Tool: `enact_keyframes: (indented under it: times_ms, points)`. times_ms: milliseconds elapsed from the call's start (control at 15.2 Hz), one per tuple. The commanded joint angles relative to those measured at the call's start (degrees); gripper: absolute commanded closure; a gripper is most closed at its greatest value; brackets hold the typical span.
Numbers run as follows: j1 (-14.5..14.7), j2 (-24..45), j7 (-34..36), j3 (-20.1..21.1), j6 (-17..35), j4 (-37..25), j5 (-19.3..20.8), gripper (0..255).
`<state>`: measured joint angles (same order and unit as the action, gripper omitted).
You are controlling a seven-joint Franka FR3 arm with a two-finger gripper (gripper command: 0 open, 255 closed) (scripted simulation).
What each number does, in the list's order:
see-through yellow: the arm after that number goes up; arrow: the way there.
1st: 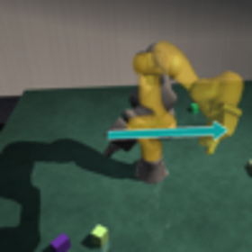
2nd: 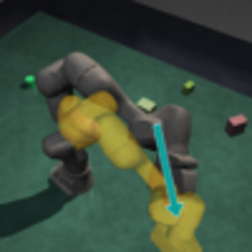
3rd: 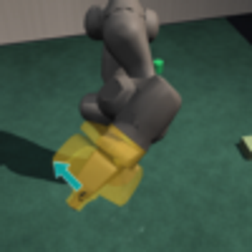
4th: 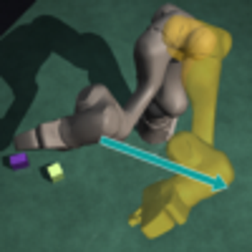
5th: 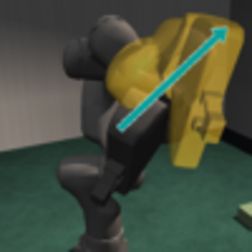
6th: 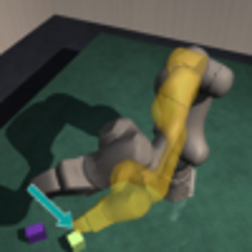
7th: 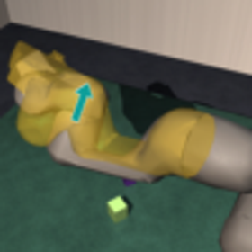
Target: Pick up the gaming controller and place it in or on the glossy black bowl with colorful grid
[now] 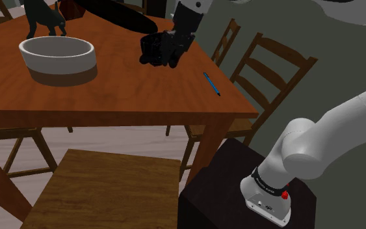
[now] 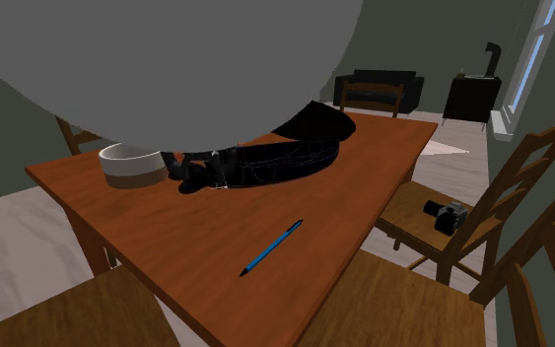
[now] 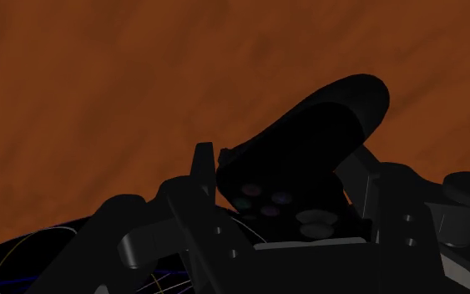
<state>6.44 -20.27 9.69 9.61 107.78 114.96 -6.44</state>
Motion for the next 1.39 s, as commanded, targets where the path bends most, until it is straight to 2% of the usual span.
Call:
enact_keyframes:
  times_ms: [0,1188,1320]
  points:
    - [-0.06,0.49,0.16,-0.02,-1.52,-2.05,0.14,255]
    - [-0.39,5.21,1.42,-0.06,-15.69,-20.94,1.1,255]
    - [-0.83,6.21,0.24,-0.84,-15.87,-22.02,1.18,255]
